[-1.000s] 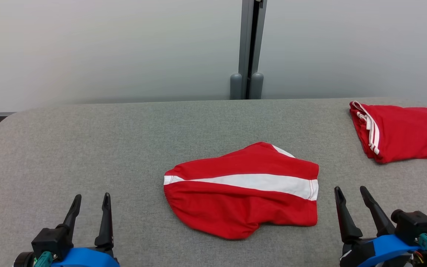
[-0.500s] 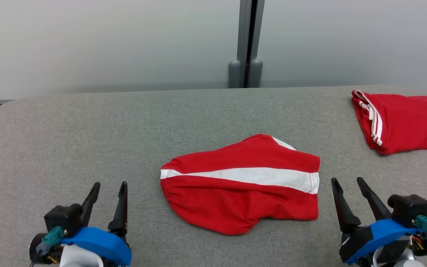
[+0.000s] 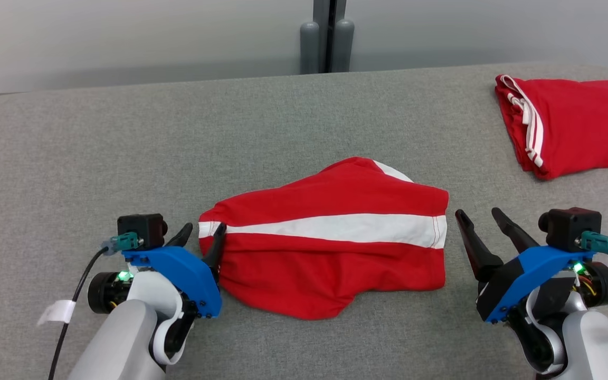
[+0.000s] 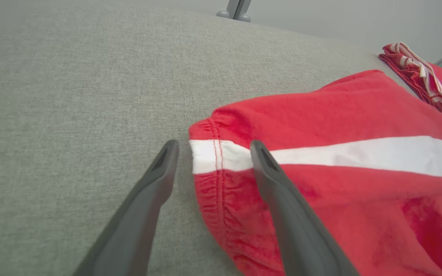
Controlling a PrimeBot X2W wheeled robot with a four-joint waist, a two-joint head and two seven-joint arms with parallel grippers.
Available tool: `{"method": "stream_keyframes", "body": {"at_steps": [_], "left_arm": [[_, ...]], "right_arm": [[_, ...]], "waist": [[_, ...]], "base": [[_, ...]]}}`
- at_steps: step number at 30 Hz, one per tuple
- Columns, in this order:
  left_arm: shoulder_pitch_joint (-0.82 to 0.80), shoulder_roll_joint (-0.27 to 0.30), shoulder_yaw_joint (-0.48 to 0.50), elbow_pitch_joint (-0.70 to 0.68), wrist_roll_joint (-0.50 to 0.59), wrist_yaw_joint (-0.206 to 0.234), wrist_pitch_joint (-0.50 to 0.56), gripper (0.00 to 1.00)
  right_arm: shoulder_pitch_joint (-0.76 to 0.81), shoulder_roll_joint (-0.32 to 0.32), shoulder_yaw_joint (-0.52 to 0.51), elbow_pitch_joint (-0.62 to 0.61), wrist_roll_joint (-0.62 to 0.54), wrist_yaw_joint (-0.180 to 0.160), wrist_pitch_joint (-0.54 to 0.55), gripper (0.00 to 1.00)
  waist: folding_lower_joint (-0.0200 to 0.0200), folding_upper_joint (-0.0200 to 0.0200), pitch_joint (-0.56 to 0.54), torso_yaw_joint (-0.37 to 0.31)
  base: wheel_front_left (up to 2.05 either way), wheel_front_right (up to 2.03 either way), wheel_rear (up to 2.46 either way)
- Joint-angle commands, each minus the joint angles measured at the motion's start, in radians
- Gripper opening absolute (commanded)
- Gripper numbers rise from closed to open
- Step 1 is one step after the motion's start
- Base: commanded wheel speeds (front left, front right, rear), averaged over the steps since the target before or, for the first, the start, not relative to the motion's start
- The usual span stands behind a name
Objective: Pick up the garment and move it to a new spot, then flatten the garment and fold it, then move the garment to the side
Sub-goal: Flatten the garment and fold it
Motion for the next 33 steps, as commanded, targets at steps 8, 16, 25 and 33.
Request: {"method": "stream_keyframes", "body": {"at_steps": [8, 16, 25, 33], "left_arm": [[-0.078, 0.011, -0.022, 0.092, 0.010, 0.017, 0.081, 1.00], [-0.070, 0.025, -0.029, 0.103, 0.020, 0.018, 0.054, 0.00], [-0.074, 0.031, -0.030, 0.106, 0.018, 0.007, 0.013, 0.00], [-0.082, 0.035, -0.032, 0.117, 0.011, 0.001, -0.010, 0.00]], "right_arm": [[-0.036, -0.002, 0.013, -0.010, 0.000, 0.000, 0.024, 1.00], [-0.048, -0.001, -0.003, 0.021, 0.068, 0.000, 0.082, 1.00], [-0.063, -0.002, 0.062, 0.067, 0.142, 0.000, 0.084, 1.00], [-0.108, -0.002, 0.151, 0.152, 0.206, 0.000, 0.047, 1.00]], "waist": [[-0.0002, -0.0002, 0.051, -0.026], [-0.0002, -0.0002, 0.068, -0.030], [-0.0002, -0.0002, 0.094, -0.020], [-0.0002, -0.0002, 0.099, -0.020]], "base": [[0.00, 0.00, 0.00], [0.00, 0.00, 0.00], [0.00, 0.00, 0.00], [0.00, 0.00, 0.00]]}}
